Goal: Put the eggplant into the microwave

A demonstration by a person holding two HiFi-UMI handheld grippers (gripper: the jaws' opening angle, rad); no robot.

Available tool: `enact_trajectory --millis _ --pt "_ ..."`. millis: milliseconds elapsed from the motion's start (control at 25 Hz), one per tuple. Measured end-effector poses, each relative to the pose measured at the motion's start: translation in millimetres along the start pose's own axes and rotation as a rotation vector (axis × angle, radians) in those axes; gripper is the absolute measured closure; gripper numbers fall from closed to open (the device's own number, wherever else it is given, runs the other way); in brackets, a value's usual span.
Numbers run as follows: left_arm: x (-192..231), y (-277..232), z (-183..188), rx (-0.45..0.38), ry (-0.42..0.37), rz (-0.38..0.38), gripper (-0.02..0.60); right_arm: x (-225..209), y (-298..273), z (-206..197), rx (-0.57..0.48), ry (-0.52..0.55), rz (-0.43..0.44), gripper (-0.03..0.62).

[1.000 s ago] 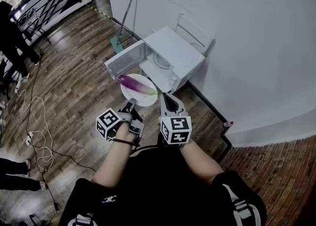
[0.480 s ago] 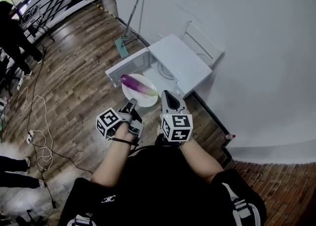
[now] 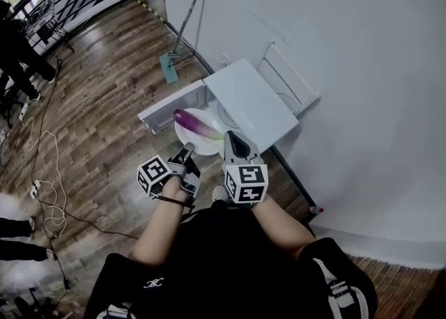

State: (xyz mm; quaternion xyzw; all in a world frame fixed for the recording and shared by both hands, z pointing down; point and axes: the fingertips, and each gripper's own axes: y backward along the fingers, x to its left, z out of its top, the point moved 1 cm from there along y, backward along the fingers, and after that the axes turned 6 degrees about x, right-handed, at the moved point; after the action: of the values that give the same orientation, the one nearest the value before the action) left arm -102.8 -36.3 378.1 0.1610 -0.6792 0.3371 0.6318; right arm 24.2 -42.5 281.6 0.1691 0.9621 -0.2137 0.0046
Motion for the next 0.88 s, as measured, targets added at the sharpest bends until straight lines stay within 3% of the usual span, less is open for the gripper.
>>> enact_trajectory --millis 120,400,640,880 --pt "-3 -2 3 -0.004 -0.019 -0.008 0.565 2 -5 7 0.007 0.013 0.023 0.582" --pt "35 -103 34 -0.024 -0.055 0.093 0.565 -68 -96 -3 0.042 0.036 0.106 0.582" --pt "43 -125 58 0.024 -0.124 0.051 0.565 -74 -127 -10 0.085 0.031 0.085 0.582" --pt "85 -143 88 0.105 -0.149 0.062 0.565 -58 -165 -29 0.094 0.044 0.034 0.582"
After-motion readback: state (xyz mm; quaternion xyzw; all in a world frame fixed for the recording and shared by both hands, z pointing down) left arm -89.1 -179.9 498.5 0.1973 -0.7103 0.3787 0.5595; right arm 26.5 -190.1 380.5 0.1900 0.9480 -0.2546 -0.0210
